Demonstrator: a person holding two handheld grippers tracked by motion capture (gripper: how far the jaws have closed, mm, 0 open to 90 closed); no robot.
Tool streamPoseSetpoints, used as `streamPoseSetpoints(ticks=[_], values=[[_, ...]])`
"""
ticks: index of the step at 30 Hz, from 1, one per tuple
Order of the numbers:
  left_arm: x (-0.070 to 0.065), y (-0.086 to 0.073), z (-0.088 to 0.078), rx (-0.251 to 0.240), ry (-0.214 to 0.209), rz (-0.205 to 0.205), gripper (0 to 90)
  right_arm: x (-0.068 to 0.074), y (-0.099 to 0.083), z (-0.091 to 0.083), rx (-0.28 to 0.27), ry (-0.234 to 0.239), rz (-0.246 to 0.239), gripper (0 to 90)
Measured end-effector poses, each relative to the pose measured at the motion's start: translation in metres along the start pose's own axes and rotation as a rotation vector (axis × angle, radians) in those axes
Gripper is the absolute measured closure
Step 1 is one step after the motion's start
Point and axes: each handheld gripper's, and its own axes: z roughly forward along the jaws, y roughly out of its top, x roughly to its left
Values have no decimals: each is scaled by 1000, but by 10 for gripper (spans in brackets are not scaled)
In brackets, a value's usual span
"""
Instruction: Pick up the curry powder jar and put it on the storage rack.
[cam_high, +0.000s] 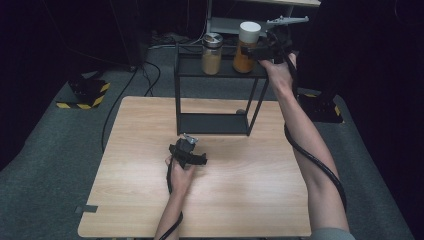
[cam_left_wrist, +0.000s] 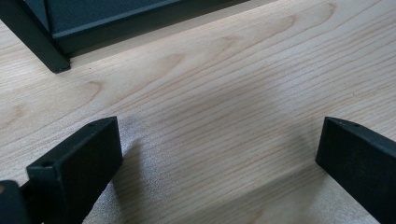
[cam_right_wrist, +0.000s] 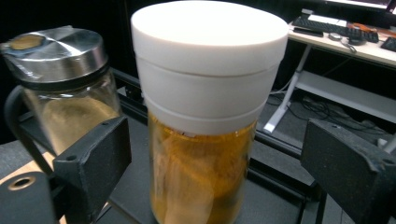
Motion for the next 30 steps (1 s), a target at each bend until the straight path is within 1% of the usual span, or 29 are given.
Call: streamPoseSetpoints(ticks=[7,11,14,19,20,21,22,27,30], values=[[0,0,0,0,0,0,2,-3,-14,-14,-35,15,-15,82],[0,0,0,0,0,0,2,-4,-22,-21,-45,8,-26,82],[0,0,0,1,-1,0,2,-7,-30,-27,-63,21,-26,82],[0,0,0,-1,0,0,2,-12,-50,-40,-91,43,-31,82],[0,0,0,-1,0,0,2,-14,-54,-44,-99,48,-30,82],[0,0,0,-1,0,0,2,-14,-54,-44,-99,48,-30,82],[0,0,0,-1,0,0,2,-17,-59,-47,-107,55,-24,84],[1,0,0,2,-2,4,2,-24,-75,-60,-129,64,-17,85],[0,0,0,0,-1,2,2,-27,-89,-67,-136,66,-18,86]])
